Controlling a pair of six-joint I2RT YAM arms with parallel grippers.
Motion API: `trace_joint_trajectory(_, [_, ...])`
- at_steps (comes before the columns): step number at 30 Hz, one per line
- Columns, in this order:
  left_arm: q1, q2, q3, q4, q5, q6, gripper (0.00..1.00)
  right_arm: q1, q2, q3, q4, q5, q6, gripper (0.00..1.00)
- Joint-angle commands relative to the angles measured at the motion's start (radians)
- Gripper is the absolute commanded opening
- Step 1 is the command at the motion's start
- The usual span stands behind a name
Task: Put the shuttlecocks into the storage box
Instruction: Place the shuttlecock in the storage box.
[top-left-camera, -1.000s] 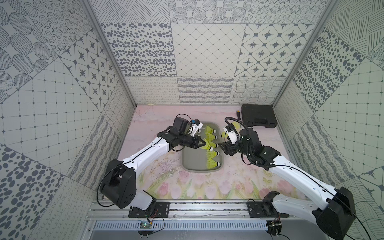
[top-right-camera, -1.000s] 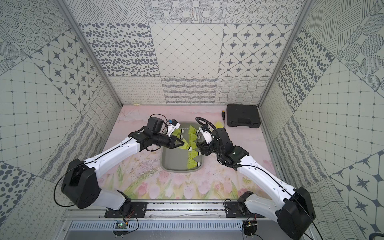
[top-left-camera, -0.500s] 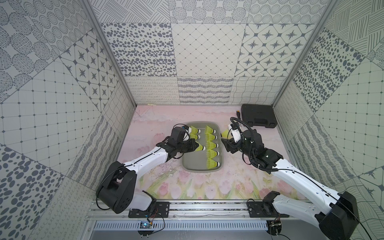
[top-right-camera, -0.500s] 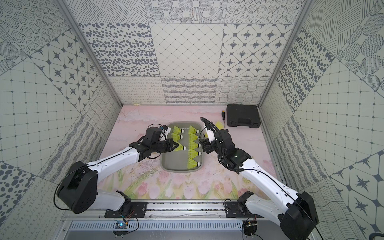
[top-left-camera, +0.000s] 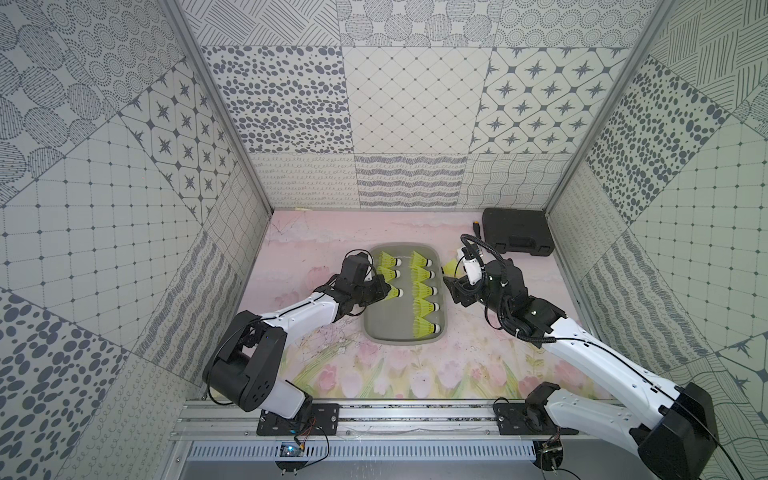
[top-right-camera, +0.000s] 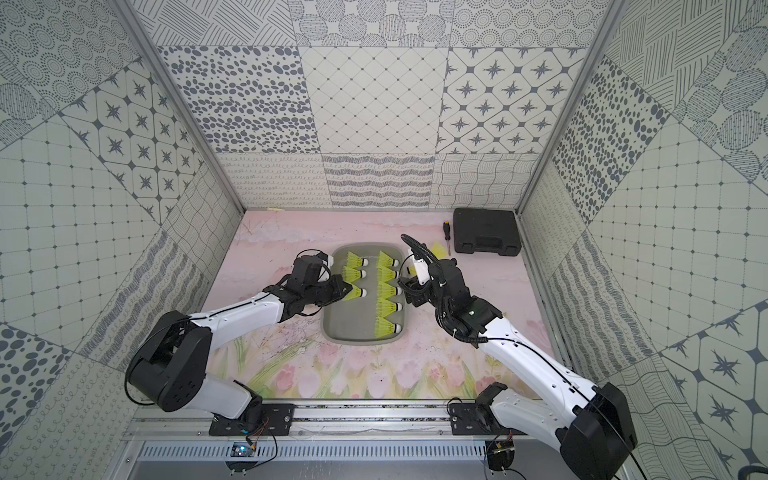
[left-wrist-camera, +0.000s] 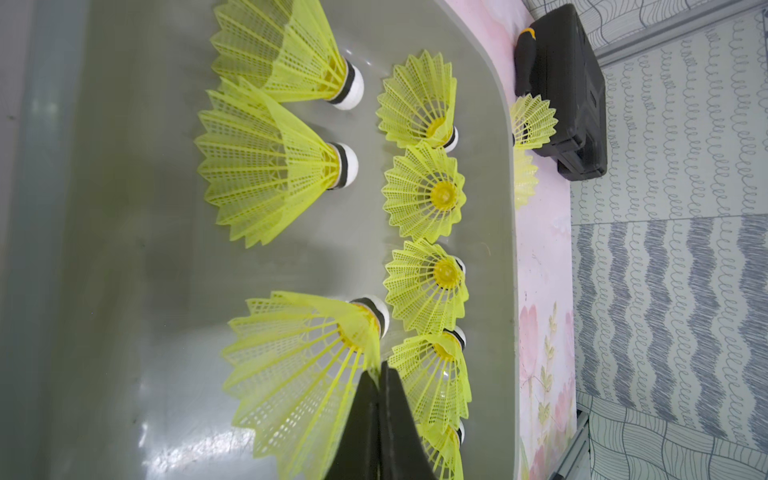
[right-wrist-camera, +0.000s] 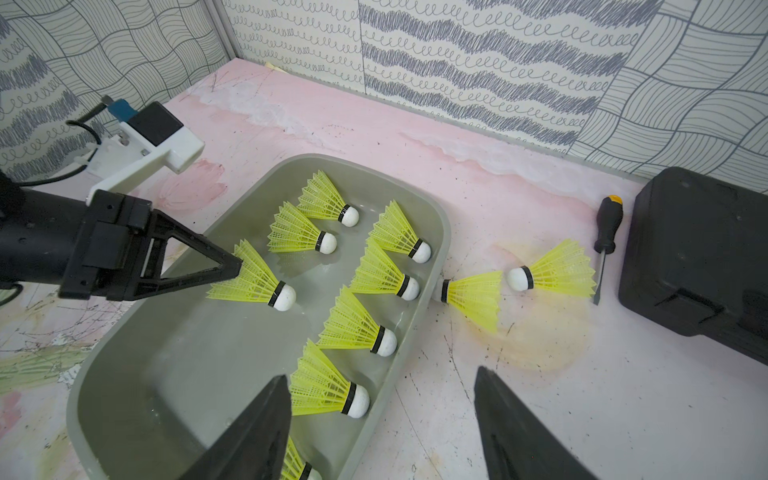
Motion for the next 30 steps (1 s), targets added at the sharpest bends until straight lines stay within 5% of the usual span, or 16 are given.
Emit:
trace_joint_trajectory(1, [0.02,0.02,0.008,0.068,0.014,-0.023,0.0,0.004,0.011,-0.009,0.043,0.014,0.003,0.73])
trace_joint_trajectory(30, [0.052,0.104,0.058,0.011,0.039,-0.005,0.0,0.004,0.037,-0.003,0.032,0.016,-0.007,0.73])
